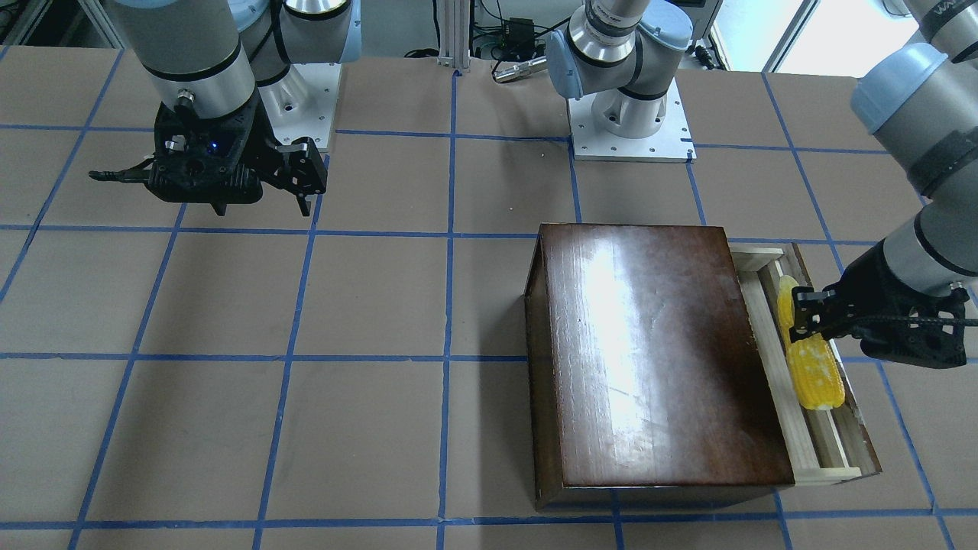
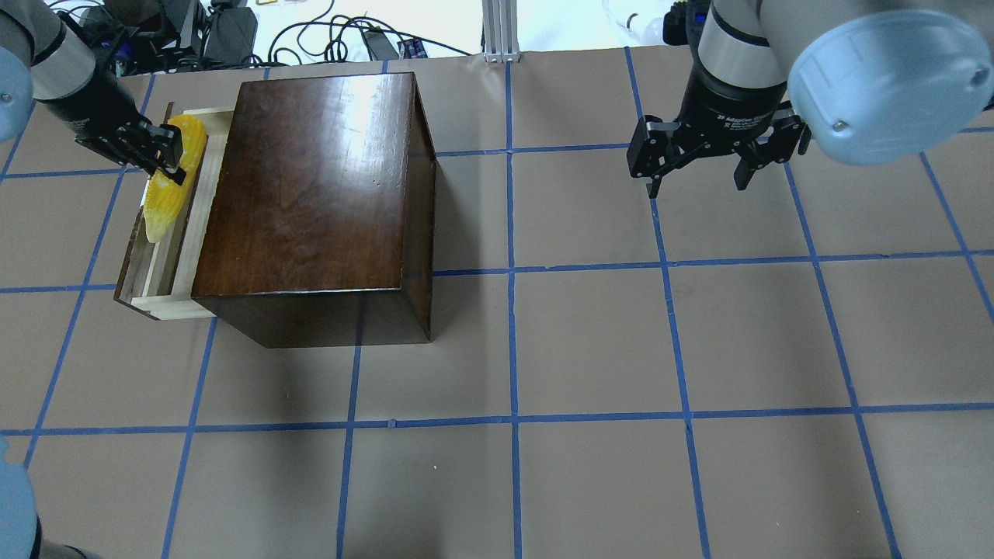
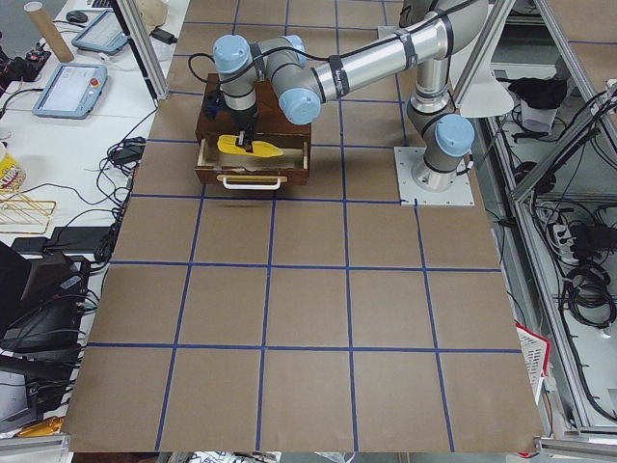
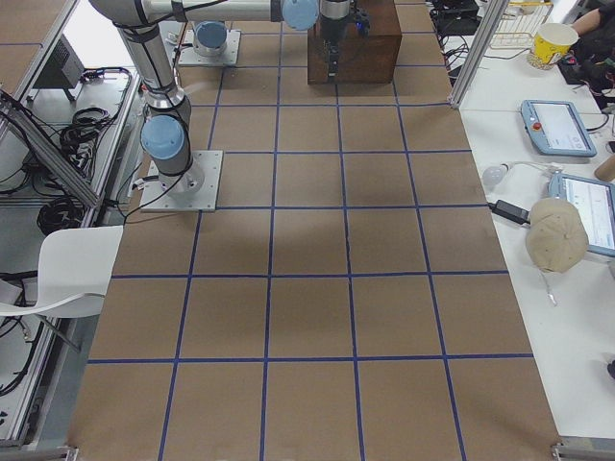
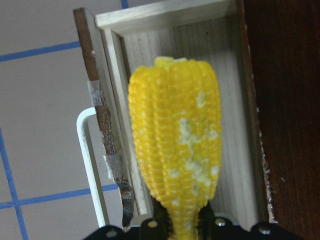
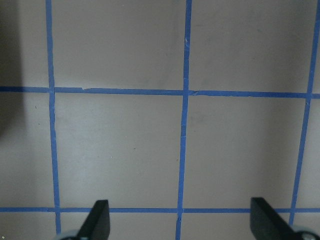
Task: Open drawer and put corn inside
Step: 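Lower the corn into the drawer and open the left gripper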
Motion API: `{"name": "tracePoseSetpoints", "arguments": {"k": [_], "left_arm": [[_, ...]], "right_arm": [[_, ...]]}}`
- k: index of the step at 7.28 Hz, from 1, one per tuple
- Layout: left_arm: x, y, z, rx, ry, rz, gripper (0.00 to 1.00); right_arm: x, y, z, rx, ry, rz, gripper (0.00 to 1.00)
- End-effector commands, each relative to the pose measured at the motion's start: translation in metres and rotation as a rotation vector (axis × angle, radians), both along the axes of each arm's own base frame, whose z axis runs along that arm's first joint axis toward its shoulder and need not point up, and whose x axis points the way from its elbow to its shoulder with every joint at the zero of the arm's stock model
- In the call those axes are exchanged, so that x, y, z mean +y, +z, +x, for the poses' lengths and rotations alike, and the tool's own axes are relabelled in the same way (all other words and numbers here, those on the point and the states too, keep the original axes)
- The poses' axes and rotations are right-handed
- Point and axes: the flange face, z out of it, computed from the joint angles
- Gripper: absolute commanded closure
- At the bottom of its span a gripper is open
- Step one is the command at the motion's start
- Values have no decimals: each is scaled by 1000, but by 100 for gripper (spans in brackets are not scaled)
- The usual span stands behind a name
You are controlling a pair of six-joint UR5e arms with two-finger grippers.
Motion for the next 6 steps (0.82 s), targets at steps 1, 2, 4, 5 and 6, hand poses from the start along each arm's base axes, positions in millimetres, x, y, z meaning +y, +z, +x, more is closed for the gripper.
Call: {"name": "tracePoseSetpoints", "arguments": {"k": [1, 2, 4, 5, 6], "left_arm": [[7, -12, -1, 11, 5, 31, 100], [9, -15, -3, 18, 31, 54, 100], [11, -15, -2, 15, 37, 62, 59], [11, -15, -2, 15, 37, 62, 23], [11, -13, -2, 15, 37, 60, 19]], "right_arm": [[0, 0, 0, 0, 0, 0, 0], [0, 0, 0, 0, 0, 0, 0], [0, 0, 0, 0, 0, 0, 0], [0, 0, 0, 0, 0, 0, 0], [0, 0, 0, 0, 0, 0, 0]]}}
